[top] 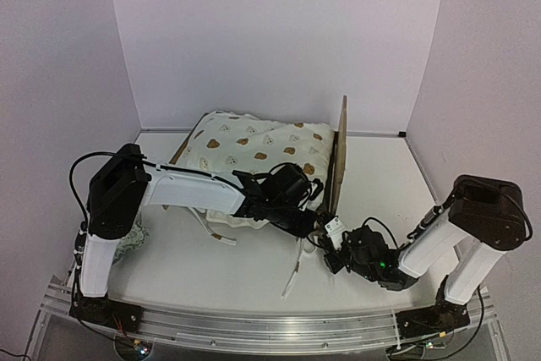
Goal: Set up the pet bed
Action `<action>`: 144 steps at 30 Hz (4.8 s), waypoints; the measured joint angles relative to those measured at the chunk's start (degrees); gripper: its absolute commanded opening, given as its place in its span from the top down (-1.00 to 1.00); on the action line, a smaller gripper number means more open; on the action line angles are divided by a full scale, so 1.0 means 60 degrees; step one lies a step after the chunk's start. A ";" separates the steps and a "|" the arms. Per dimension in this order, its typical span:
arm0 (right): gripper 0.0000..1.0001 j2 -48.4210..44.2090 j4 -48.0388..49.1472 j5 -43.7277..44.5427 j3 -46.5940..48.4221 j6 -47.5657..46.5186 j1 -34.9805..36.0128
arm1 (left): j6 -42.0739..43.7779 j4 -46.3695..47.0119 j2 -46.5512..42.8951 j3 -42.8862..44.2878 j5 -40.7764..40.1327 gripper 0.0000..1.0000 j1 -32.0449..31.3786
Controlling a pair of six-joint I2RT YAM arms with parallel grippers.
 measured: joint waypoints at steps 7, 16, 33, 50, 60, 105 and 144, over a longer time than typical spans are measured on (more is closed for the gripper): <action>0.54 0.0531 0.1168 -0.0686 0.0003 0.0397 -0.0422 | -0.0014 0.0155 0.0000 -0.0068 0.0267 1.00 0.0013; 0.42 0.1135 0.2194 -0.0921 0.0104 0.0918 -0.0599 | -0.0042 0.0240 -0.0050 -0.0136 0.0413 1.00 0.0039; 0.41 0.1134 0.2294 -0.1008 0.0376 0.1378 -0.0595 | -0.0513 0.0316 -0.0428 -0.0327 0.0577 1.00 0.0105; 0.42 0.0445 0.2438 -0.0696 0.0557 0.1375 -0.0595 | -0.0862 0.0497 -0.1162 -0.0429 0.0778 1.00 0.0186; 0.65 0.0394 0.2434 -0.0236 0.0638 0.1513 -0.0595 | -0.1045 0.0754 -0.1199 -0.0447 0.0876 1.00 0.0239; 1.00 -0.0868 0.2312 0.0337 -0.0200 0.3632 -0.0596 | 0.0003 0.1345 -0.1451 -0.2600 0.1009 -0.37 -0.0375; 1.00 -0.5118 0.0106 0.1376 -0.1111 0.2845 -0.0548 | -0.0447 0.1376 -0.1338 -0.3032 -0.1927 1.00 -0.0487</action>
